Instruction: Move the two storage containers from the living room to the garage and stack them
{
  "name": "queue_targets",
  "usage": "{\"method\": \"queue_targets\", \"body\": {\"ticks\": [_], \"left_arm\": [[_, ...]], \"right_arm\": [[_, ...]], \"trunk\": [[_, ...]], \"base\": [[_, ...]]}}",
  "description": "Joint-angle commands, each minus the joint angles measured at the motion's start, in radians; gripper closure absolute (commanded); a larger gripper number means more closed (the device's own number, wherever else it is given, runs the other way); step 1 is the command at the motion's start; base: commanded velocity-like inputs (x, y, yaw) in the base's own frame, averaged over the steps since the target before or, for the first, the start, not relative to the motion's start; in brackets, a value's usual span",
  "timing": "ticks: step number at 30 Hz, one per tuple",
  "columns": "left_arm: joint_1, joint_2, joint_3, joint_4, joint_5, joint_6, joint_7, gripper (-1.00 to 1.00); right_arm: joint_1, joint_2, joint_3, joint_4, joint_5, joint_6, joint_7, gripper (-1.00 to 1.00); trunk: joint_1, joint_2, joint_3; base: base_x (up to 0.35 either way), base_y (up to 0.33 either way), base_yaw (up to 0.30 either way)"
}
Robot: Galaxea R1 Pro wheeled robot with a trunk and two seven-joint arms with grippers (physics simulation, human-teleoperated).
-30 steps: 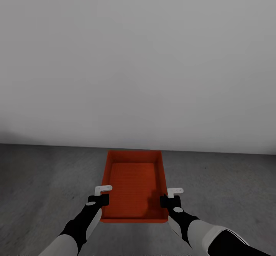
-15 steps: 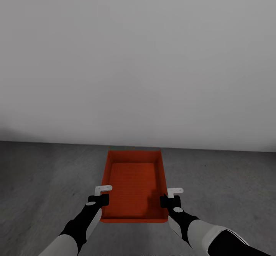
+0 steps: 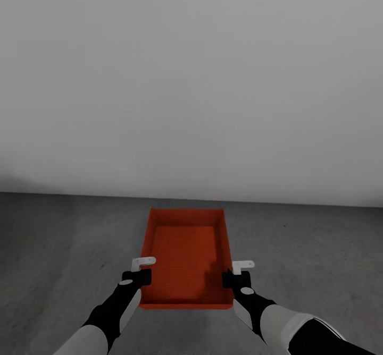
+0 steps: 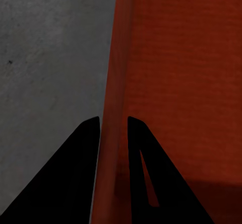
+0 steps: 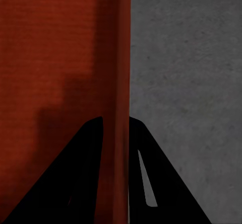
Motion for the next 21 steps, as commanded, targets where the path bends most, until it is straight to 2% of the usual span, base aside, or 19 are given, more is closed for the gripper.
{"method": "queue_targets", "body": {"ticks": [1,21], "left_arm": [[-0.001,0.001,0.011,-0.009,-0.013,0.009,0.027,1.0],[-0.001,0.001,0.011,-0.009,-0.013,0.009,0.027,1.0]], "right_arm": [[0.0,0.0,0.0,0.003,-0.029,-0.008,-0.006,1.0],[0.0,0.0,0.0,0.003,-0.029,-0.008,-0.006,1.0]], "trunk": [[0.0,-0.001,-0.003],[0.0,-0.001,-0.035]], "base": [[0.0,0.0,0.0],[0.0,0.0,0.0]]}}
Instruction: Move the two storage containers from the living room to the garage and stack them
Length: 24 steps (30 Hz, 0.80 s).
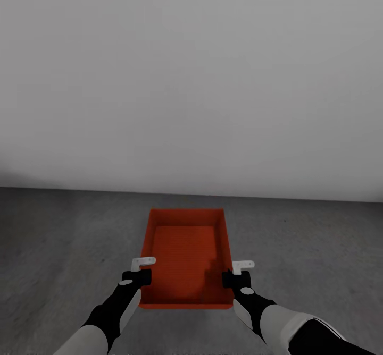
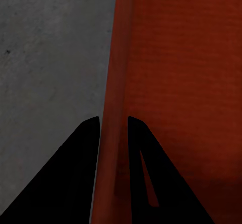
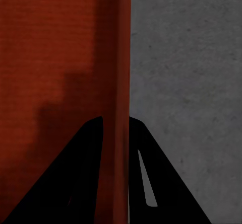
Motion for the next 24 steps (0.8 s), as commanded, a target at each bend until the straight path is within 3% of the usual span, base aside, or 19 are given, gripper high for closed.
{"method": "queue_targets", "body": {"ticks": [1,24], "left_arm": [[-0.001,0.001,0.011,-0.009,-0.013,0.009,0.027,1.0],[-0.001,0.001,0.011,-0.008,-0.014,0.009,0.027,1.0]], "right_arm": [[0.0,0.0,0.0,0.003,-0.029,-0.008,-0.006,1.0],[0.0,0.0,0.0,0.003,-0.029,-0.008,-0.006,1.0]], "trunk": [[0.0,-0.001,-0.002],[0.0,-0.001,-0.04]], "base": [[0.0,0.0,0.0],[0.0,0.0,0.0]]}}
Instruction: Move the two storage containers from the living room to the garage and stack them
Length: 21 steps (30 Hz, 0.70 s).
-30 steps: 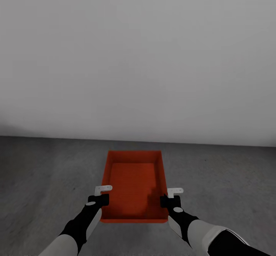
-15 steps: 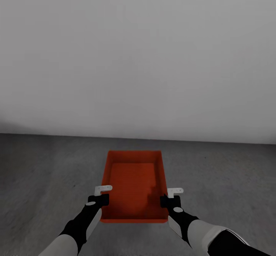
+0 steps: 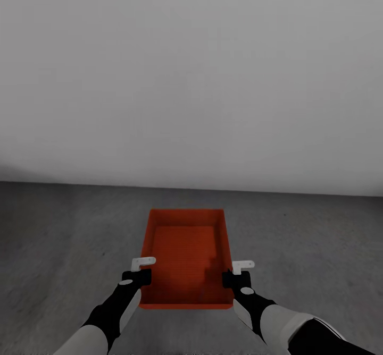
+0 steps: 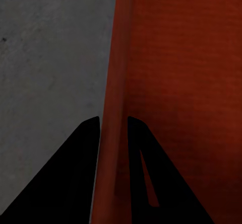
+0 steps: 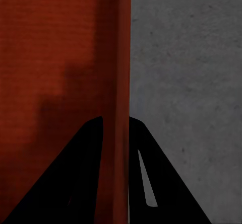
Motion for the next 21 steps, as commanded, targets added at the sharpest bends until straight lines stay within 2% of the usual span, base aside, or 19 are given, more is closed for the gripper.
{"method": "queue_targets", "body": {"ticks": [1,21], "left_arm": [[-0.001,0.001,0.011,-0.008,-0.014,0.009,0.027,1.0],[-0.001,0.001,0.011,-0.007,-0.015,0.009,0.027,1.0]], "right_arm": [[0.0,0.0,0.0,0.003,-0.029,-0.008,-0.006,1.0],[0.0,0.0,0.0,0.003,-0.029,-0.008,-0.006,1.0]], "trunk": [[0.0,0.0,-0.002],[0.0,0.0,-0.035]], "base": [[0.0,0.0,0.0],[0.0,0.0,0.0]]}}
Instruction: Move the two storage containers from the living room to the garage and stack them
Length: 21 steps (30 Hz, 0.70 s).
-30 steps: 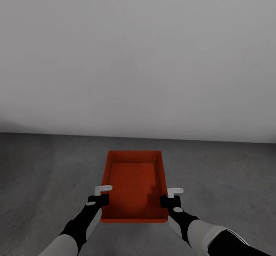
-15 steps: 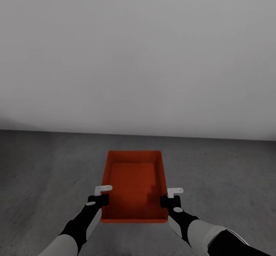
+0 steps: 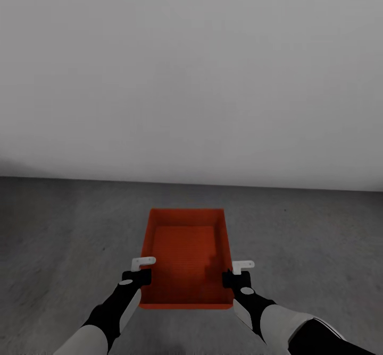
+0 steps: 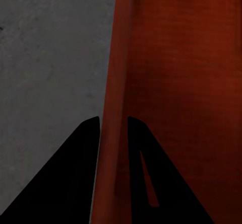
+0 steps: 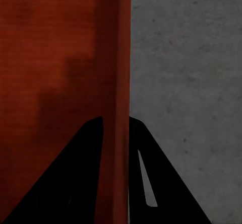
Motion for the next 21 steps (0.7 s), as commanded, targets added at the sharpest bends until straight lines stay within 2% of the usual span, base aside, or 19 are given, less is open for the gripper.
{"method": "queue_targets", "body": {"ticks": [1,21], "left_arm": [[-0.001,0.0,0.012,-0.007,-0.014,0.009,0.027,1.0],[-0.001,0.0,0.011,-0.007,-0.015,0.009,0.027,1.0]], "right_arm": [[0.0,0.0,0.001,0.004,-0.029,-0.008,-0.006,1.0],[0.0,0.0,0.001,0.004,-0.029,-0.009,-0.006,1.0]], "trunk": [[0.0,0.0,-0.002],[0.0,0.0,-0.035]], "base": [[0.0,0.0,0.0],[0.0,0.0,0.0]]}}
